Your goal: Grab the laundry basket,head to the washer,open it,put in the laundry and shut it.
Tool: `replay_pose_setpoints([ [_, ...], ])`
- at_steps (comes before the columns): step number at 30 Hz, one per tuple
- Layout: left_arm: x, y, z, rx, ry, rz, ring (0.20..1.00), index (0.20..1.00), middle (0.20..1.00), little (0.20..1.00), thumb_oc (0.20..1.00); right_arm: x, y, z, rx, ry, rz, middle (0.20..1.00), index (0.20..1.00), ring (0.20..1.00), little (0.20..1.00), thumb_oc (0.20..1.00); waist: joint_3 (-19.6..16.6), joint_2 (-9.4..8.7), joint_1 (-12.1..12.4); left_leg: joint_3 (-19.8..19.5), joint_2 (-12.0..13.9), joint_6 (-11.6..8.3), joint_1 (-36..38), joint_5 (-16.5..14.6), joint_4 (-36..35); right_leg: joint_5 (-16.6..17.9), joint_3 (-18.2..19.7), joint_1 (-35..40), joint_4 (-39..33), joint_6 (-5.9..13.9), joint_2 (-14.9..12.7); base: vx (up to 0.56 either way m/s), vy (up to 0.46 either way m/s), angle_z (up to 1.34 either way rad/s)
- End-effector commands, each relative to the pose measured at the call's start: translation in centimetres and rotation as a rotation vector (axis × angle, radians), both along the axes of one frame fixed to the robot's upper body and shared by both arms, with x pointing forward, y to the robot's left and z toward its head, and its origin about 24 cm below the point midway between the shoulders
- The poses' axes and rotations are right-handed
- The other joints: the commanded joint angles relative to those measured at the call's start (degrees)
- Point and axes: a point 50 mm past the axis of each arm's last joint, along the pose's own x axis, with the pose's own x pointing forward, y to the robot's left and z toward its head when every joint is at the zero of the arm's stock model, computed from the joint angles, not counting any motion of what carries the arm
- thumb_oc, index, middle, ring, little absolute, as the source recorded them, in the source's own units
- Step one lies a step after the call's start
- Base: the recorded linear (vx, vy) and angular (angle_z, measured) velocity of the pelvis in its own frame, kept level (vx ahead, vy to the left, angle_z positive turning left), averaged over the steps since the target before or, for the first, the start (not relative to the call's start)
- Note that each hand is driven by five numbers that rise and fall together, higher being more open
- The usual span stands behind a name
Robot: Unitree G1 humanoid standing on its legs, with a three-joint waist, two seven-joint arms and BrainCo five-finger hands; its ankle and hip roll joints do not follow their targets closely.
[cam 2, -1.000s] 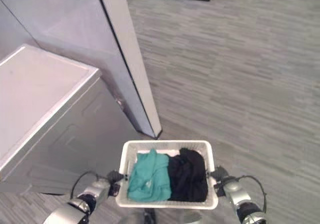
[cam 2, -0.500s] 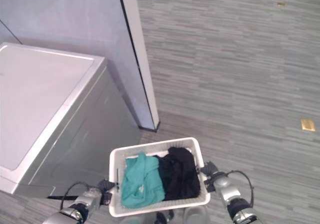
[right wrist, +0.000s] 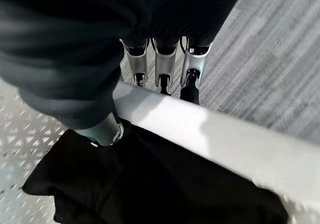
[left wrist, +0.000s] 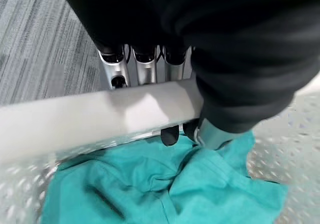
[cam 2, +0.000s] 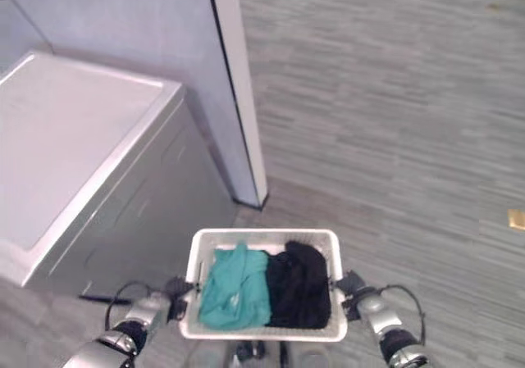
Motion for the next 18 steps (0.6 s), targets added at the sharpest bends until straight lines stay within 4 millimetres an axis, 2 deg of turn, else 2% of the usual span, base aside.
replay_pose_setpoints([
  [1,0.8,1.7,0.9,0.024,-0.057,0.037,0.200,0.200,0.200,0.200,0.200,2.6,-0.7,3.0,0.031,-0.166,-0.006,0.200,0.200,0.200,0.200,0.200,-0.5,-0.90,-0.1,-2.8,5.9,0.85,3.3,-2.1,-4.3,3.1,1.9,5.1,-5.1,7.54,-1.0,0.04,0.202,0.66],
  [3,0.4,1.8,0.6,0.028,-0.042,0.046,0.200,0.200,0.200,0.200,0.200,2.2,-0.9,2.8,0.032,-0.153,-0.016,0.200,0.200,0.200,0.200,0.200,-1.0,-0.53,-0.4,-7.3,8.5,-0.38,5.4,0.3,-8.2,2.5,2.7,5.1,-4.5,7.86,-1.6,0.05,0.180,0.16],
  [4,0.4,1.9,0.6,0.028,-0.043,0.046,0.200,0.200,0.200,0.200,0.200,2.2,-0.9,2.8,0.032,-0.153,-0.016,0.200,0.200,0.200,0.200,0.200,-1.1,-0.51,-0.4,-7.4,8.5,-0.39,5.3,0.6,-8.4,2.6,2.6,5.0,-4.6,7.84,-1.6,0.06,0.203,-0.09],
  [5,0.3,1.9,0.6,0.028,-0.041,0.055,0.200,0.200,0.200,0.200,0.200,2.1,-1.0,2.7,0.032,-0.151,-0.021,0.200,0.200,0.200,0.200,0.200,-1.3,-0.01,-0.7,-9.2,11.1,-1.84,6.9,3.1,-11.6,2.5,3.0,5.0,-4.2,8.34,-2.2,0.07,0.343,-0.18],
  [6,0.3,1.8,0.6,0.025,-0.044,0.059,0.200,0.200,0.200,0.200,0.200,1.9,-1.2,2.7,0.031,-0.147,-0.024,0.200,0.200,0.200,0.200,0.200,-1.3,0.92,-0.6,-12.6,9.7,-2.56,9.4,2.7,-13.4,2.5,3.8,4.7,-3.5,9.21,-2.9,0.13,0.477,-0.32],
  [7,0.0,1.7,0.4,0.025,-0.035,0.058,0.200,0.200,0.200,0.200,0.200,1.7,-1.5,2.6,0.031,-0.140,-0.031,0.200,0.200,0.200,0.200,0.200,-1.7,1.50,-0.9,-12.5,8.7,-3.04,11.0,0.8,-14.8,2.9,4.2,5.2,-3.5,9.93,-3.7,0.12,0.498,-0.31],
  [8,0.1,1.6,0.4,0.035,-0.034,0.049,0.200,0.200,0.200,0.200,0.200,1.6,-1.8,2.6,0.026,-0.139,-0.044,0.200,0.200,0.200,0.200,0.200,-2.2,2.11,-1.8,-9.8,8.6,-3.19,11.4,0.3,-16.3,3.4,3.5,5.5,-3.7,10.74,-4.9,0.09,0.389,-0.24],
  [10,0.1,1.5,0.4,0.032,-0.038,0.040,0.200,0.200,0.200,0.200,0.200,1.8,-1.6,2.7,0.027,-0.137,-0.036,0.200,0.200,0.200,0.200,0.200,-2.1,1.99,-1.6,-10.5,5.9,-2.73,11.1,-1.9,-14.1,5.0,5.3,4.8,-3.7,12.06,-6.8,0.04,0.379,0.01],
  [12,0.7,1.6,0.9,0.048,-0.059,0.016,0.200,0.200,0.200,0.200,0.200,2.2,-1.4,2.9,0.022,-0.146,-0.036,0.200,0.200,0.200,0.200,0.200,-1.7,1.65,-1.4,-8.7,4.1,-1.82,10.4,-3.7,-12.6,7.0,6.1,4.5,-4.4,13.44,-9.2,-0.01,0.384,-0.04],
  [16,1.2,2.5,1.4,0.070,-0.079,0.017,0.200,0.200,0.200,0.200,0.200,2.9,-0.8,3.1,0.026,-0.157,-0.019,0.200,0.200,0.200,0.200,0.200,-1.4,1.24,-0.8,-7.2,2.3,-0.34,9.5,-5.4,-11.2,9.5,7.4,2.9,-5.2,14.22,-11.3,-0.02,0.234,-0.46],
  [17,1.3,2.8,1.6,0.078,-0.088,0.024,0.200,0.200,0.200,0.200,0.200,3.1,-0.5,3.2,0.033,-0.163,-0.016,0.200,0.200,0.200,0.200,0.200,-1.3,0.94,-0.6,-6.7,1.5,0.16,9.1,-5.8,-10.8,11.4,7.8,2.4,-5.7,14.66,-12.3,-0.04,0.368,-0.51],
  [18,1.4,3.9,1.9,0.102,-0.095,0.035,0.200,0.200,0.200,0.200,0.200,3.6,0.0,3.4,0.043,-0.173,0.001,0.200,0.200,0.200,0.200,0.200,-1.0,0.42,-0.1,-5.6,0.4,1.04,8.6,-6.5,-10.3,14.8,7.9,1.1,-6.2,15.28,-13.8,-0.04,0.330,-0.45],
])
